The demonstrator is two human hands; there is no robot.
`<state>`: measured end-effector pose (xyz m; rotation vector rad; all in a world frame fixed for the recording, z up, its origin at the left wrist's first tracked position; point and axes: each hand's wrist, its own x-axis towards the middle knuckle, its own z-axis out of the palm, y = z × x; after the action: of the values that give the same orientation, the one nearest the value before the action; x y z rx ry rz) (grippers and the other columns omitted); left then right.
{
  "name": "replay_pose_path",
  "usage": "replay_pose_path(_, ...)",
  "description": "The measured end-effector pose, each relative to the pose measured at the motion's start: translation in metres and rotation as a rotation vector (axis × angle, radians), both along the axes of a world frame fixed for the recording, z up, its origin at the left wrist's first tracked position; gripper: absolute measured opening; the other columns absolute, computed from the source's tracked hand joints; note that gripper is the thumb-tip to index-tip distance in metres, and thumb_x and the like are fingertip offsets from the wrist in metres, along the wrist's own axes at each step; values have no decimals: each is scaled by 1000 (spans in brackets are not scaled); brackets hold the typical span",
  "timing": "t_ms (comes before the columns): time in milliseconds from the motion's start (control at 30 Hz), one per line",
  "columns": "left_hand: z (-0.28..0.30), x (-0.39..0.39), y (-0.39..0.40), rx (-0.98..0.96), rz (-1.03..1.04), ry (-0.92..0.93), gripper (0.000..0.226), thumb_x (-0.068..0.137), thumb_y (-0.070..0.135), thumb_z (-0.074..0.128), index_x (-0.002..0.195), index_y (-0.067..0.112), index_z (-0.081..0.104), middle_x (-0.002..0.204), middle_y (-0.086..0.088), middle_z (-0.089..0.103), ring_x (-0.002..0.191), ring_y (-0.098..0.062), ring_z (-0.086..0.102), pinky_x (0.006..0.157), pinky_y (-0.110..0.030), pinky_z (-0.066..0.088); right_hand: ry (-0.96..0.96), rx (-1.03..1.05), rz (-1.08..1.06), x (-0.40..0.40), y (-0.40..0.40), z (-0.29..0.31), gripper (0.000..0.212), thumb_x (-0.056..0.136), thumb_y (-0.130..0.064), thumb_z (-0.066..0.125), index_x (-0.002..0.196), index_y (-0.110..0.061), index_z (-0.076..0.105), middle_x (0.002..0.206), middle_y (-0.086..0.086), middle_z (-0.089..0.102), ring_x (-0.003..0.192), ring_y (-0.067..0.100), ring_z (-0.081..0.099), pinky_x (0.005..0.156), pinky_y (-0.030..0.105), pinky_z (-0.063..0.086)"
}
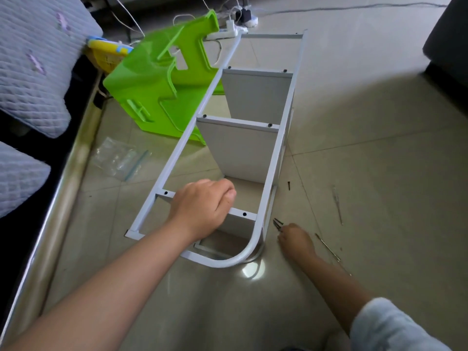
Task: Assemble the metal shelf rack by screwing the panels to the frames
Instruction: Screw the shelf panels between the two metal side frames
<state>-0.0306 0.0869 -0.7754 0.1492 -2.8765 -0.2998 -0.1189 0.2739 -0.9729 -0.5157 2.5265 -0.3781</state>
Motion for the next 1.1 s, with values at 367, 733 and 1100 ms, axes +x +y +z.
replay_pose_path(367, -9, -3, -1, -147, -34, 50, 40, 85, 25, 30, 59, 13, 58, 51, 2, 54, 48, -23, 52, 49, -22, 30, 99, 47, 32, -7, -19, -27, 30, 97, -11, 34, 119, -7, 53, 114, 12, 55, 102, 27, 56, 83, 31, 45)
replay_pose_path(733, -11, -2, -1, -169, -30, 67, 38, 85, 27, 33, 76, 14, 67, 89, -3, 70, 86, -24, 68, 66, -30, 52, 44, 143, -31, 12, -6, -27, 28, 92, -5, 36, 116, -8, 51, 119, 10, 53, 110, 24, 54, 89, 29, 44)
replay_pose_path(1100, -12, -8, -1, -158, -10, 19, 48, 87, 34, 32, 91, 6, 71, 111, -15, 67, 105, -32, 64, 80, -46, 52, 108, -564, -223, 38, 14, 65, 17, 75, 3, 59, 65, -11, 59, 60, -10, 46, 62, 20, 50, 58, 24, 42)
